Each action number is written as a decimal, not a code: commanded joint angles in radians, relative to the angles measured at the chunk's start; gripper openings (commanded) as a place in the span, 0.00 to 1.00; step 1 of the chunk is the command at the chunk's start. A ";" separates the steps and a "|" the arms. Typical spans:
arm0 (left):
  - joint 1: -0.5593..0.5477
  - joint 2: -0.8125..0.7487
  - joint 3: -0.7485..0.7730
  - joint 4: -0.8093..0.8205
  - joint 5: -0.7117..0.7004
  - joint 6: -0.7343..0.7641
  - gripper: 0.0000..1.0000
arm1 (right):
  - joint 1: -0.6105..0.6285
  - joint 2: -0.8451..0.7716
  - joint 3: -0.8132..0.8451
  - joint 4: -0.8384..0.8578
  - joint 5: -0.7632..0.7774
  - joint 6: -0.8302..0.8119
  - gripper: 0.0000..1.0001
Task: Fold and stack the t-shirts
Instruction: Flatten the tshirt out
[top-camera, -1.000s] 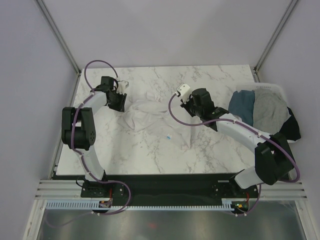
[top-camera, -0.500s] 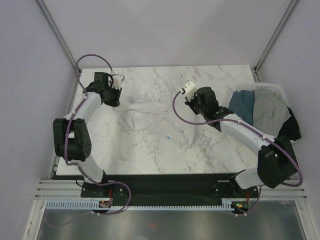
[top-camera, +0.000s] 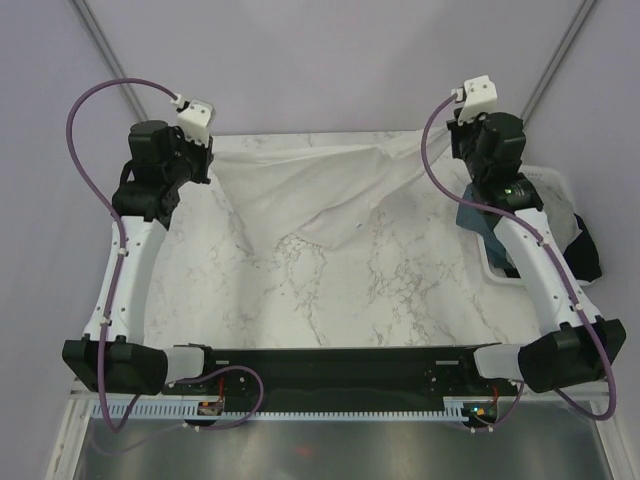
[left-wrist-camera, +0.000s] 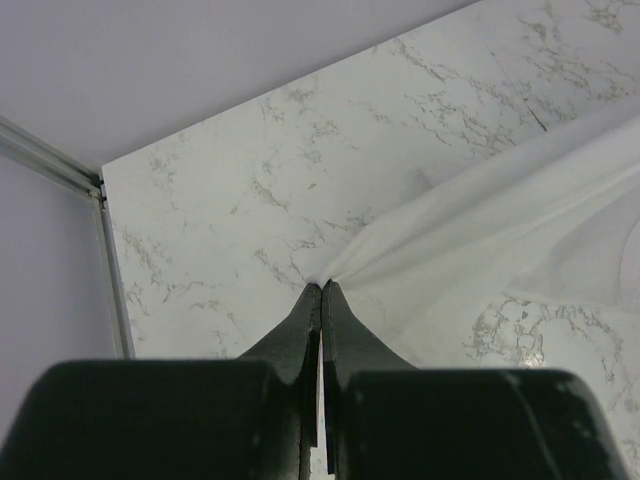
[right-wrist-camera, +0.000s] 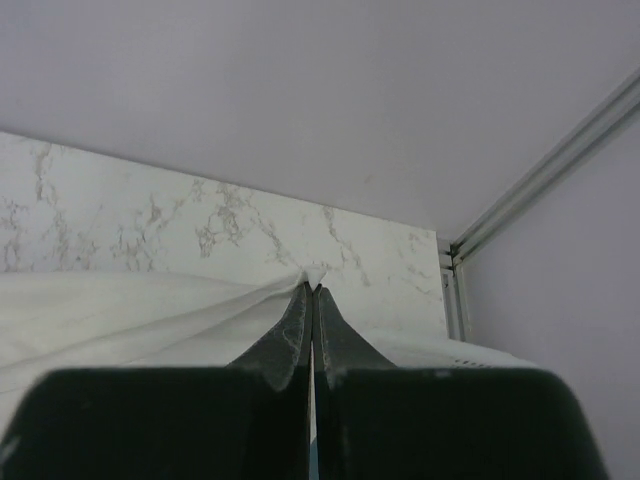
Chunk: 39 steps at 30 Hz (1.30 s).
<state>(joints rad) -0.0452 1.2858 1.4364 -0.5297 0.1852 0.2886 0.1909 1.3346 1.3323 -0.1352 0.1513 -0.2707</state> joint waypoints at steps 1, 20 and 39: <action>0.008 -0.051 0.051 0.004 -0.023 0.038 0.02 | -0.021 -0.064 0.111 -0.027 -0.013 0.074 0.00; 0.007 -0.138 0.078 -0.053 0.160 -0.012 0.02 | -0.045 -0.201 0.104 -0.158 -0.228 0.140 0.00; 0.007 0.432 -0.163 0.096 0.192 -0.038 0.02 | -0.045 -0.069 -0.320 0.020 -0.300 0.120 0.00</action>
<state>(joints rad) -0.0452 1.6314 1.2240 -0.4938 0.3508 0.2890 0.1497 1.2449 1.0115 -0.2253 -0.1349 -0.1501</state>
